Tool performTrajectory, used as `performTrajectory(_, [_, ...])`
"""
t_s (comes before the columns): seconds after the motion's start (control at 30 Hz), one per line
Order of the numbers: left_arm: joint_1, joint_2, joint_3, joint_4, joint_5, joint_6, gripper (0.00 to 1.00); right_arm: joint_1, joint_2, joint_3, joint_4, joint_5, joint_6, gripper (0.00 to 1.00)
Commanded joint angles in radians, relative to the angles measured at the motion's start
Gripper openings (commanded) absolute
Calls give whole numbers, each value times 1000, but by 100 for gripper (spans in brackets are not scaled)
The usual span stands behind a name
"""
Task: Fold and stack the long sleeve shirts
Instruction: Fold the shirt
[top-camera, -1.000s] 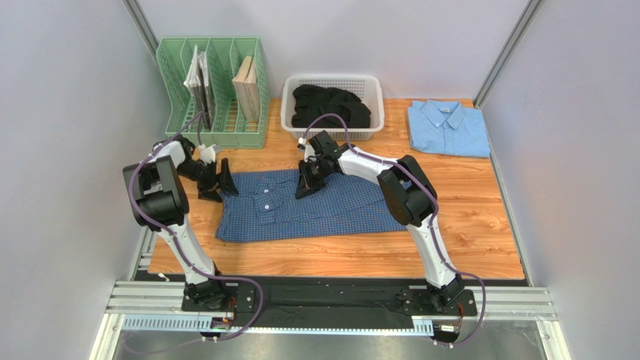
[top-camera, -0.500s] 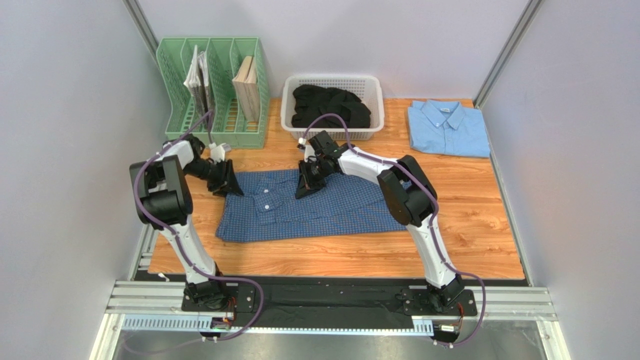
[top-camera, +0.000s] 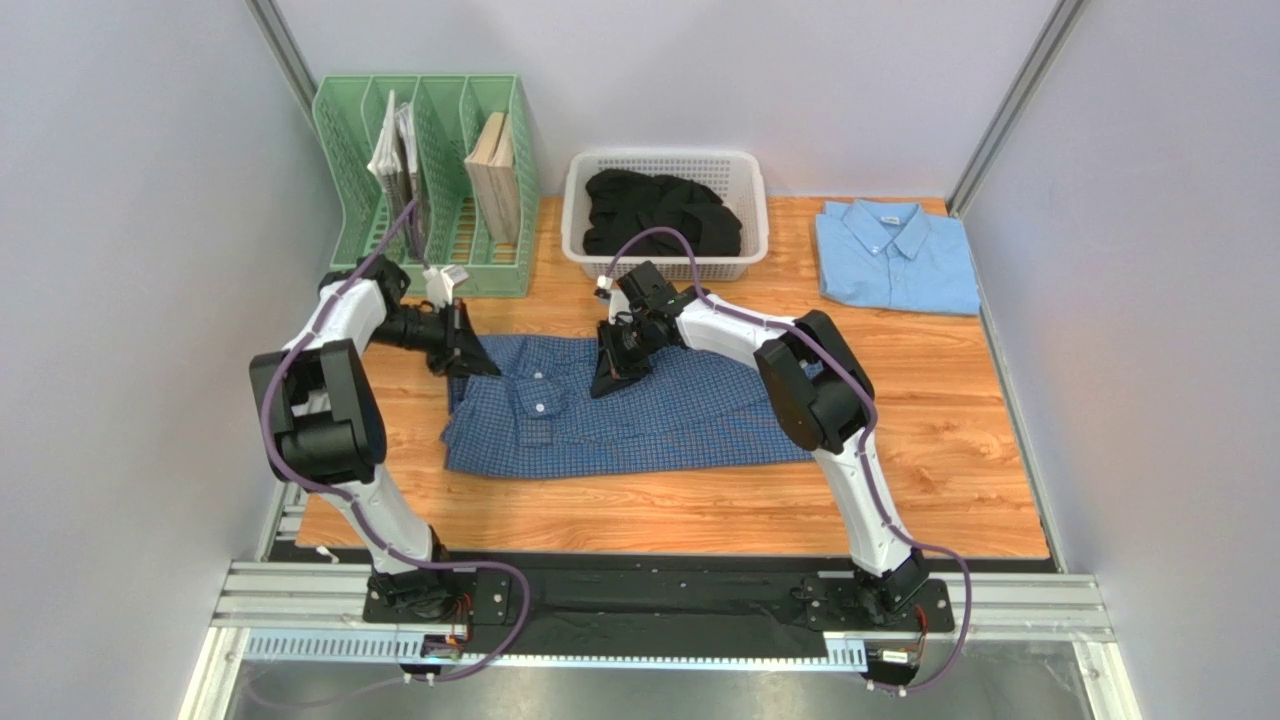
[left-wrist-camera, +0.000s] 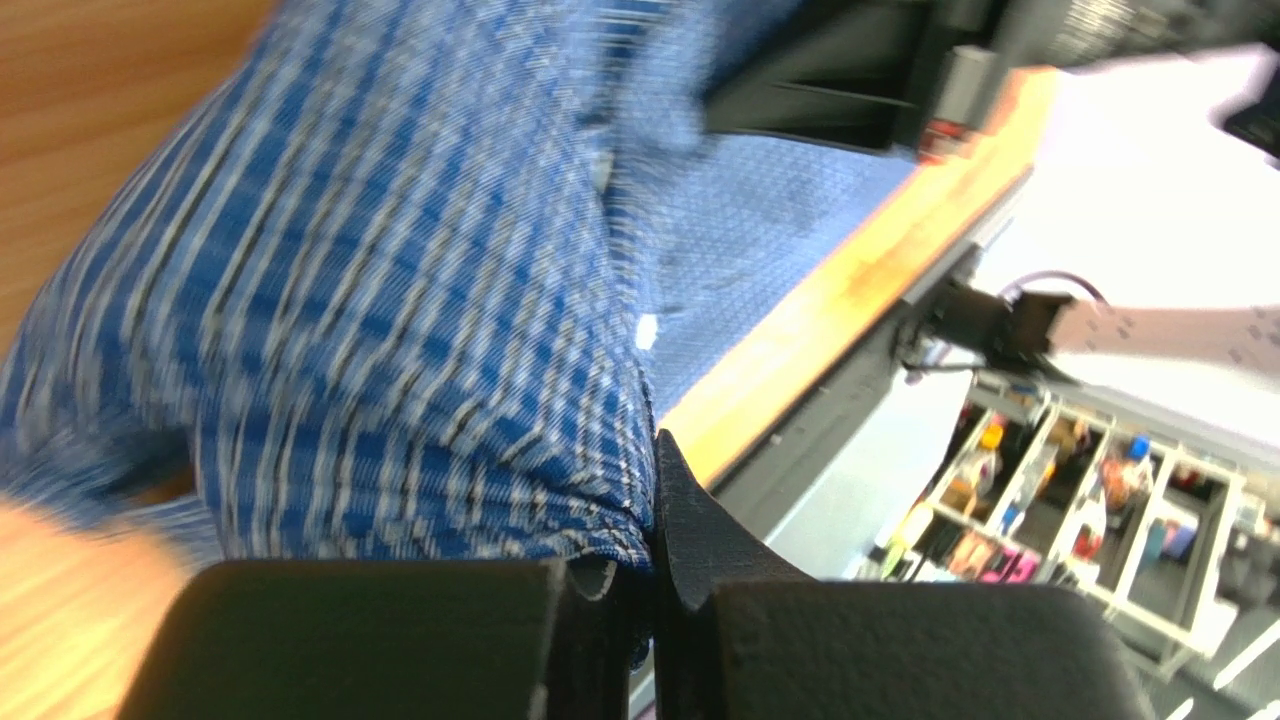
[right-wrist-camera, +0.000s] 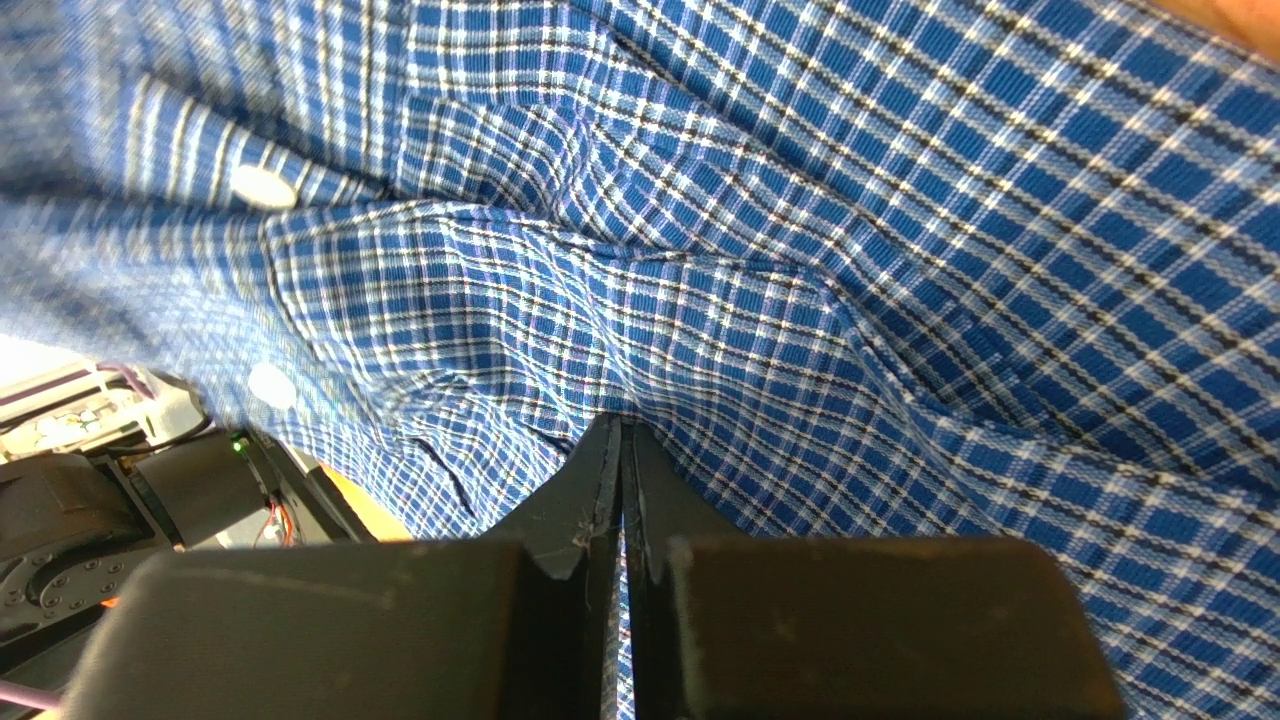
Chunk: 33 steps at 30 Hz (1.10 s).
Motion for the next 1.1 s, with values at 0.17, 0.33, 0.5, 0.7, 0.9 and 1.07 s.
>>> performTrajectory(0.17, [-84,-82,45,-16,41,-94,0,9,37,5,-46,75,-7,3])
performTrajectory(0.33, [-58,-88,37,27,-142,-121,38,12,37,11,-49,72,-7,3])
performTrajectory(0.5, [45,-25,48,37,-260,-14,79,11,37,14,-52,68,-7,3])
performTrajectory(0.7, [68,135,139,-16,-344,203,99,11,36,11,-53,69,-6,4])
performTrajectory(0.9, [63,201,149,26,-444,173,99,11,36,11,-53,71,-11,4])
performTrajectory(1.07, [3,199,126,9,-424,142,91,11,37,10,-56,74,-9,4])
